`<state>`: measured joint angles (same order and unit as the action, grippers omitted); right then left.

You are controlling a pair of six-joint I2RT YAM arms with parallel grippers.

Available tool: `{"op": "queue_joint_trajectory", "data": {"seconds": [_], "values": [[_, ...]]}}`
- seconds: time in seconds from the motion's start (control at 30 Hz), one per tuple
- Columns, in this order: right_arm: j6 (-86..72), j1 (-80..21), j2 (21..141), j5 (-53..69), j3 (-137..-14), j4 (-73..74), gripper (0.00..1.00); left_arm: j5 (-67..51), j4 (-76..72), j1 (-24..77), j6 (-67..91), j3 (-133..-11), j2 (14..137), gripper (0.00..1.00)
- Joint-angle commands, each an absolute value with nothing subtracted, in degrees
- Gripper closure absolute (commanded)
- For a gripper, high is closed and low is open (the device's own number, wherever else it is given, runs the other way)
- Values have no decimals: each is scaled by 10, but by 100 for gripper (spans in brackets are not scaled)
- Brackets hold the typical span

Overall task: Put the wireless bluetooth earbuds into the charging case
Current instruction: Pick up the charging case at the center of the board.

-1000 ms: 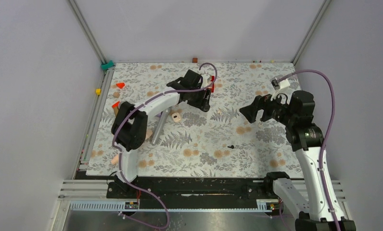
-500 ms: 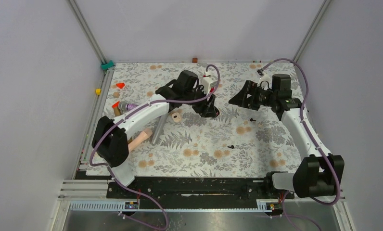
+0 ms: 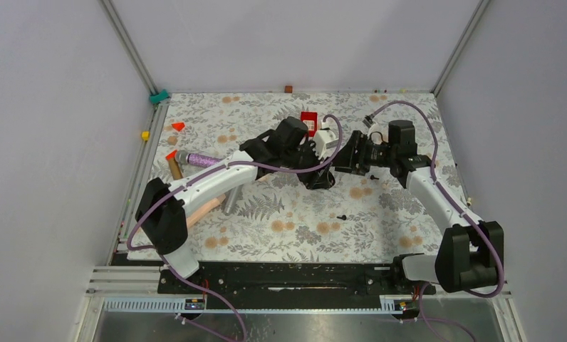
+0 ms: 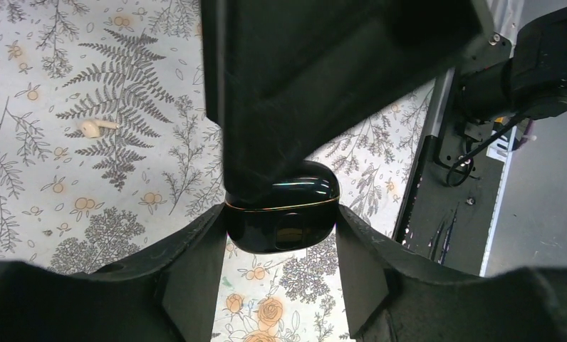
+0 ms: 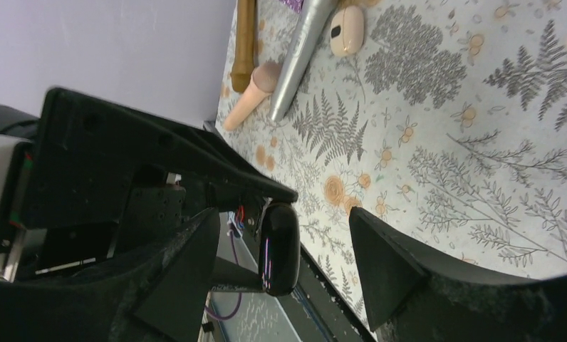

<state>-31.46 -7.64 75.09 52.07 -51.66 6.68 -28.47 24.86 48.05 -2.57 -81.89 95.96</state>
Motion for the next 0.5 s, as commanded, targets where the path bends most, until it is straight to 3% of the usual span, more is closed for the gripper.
{"op": "queue_joint_trajectory", "data": {"seconds": [0.0,0.27,0.47], "values": [[-288,-97,722,538,-515,81,27,-267,225,480,-35,-833,939,61],[-254,-108,722,543,-518,118,35,-261,226,482,-38,-827,933,61],[-228,-132,718,549,-519,137,35,-258,226,482,-40,-826,929,61]]}}
